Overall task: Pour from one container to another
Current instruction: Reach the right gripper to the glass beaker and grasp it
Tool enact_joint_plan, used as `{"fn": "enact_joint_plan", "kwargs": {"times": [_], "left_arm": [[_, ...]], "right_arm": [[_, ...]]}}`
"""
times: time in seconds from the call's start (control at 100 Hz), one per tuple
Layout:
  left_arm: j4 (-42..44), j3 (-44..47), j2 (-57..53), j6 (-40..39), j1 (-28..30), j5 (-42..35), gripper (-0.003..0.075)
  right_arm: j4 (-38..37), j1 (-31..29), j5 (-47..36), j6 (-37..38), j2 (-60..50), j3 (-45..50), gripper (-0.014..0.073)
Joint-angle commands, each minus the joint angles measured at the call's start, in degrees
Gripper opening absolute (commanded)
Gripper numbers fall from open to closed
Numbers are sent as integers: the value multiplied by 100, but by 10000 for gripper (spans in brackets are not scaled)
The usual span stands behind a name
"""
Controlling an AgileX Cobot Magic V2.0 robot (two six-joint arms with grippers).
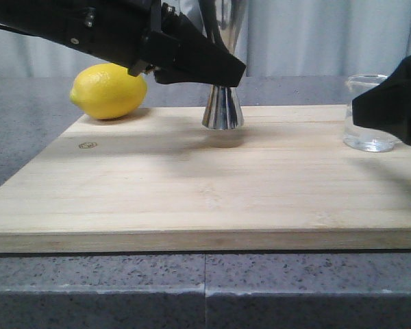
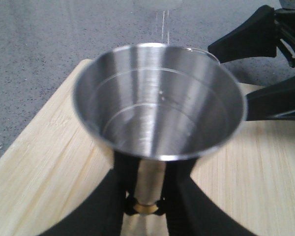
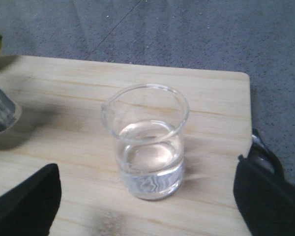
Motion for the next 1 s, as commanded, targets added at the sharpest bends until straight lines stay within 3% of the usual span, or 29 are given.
{"fn": "enact_joint_plan", "kwargs": {"times": [0.0, 0.15, 0.48, 0.99], "left_arm": [[-406, -175, -309, -32, -48, 228, 82], [-406, -175, -309, -17, -48, 215, 82], [-406, -175, -309, -17, -48, 215, 82], [-406, -175, -309, -17, -48, 215, 82]], "right_arm": [[-372, 17, -770, 367, 170, -131, 646], [-901, 17, -1175, 965, 544, -131, 646], [-1541, 17, -2399, 1498, 1536, -144, 646], [-1681, 17, -3329, 1709, 2239, -144, 629]]}}
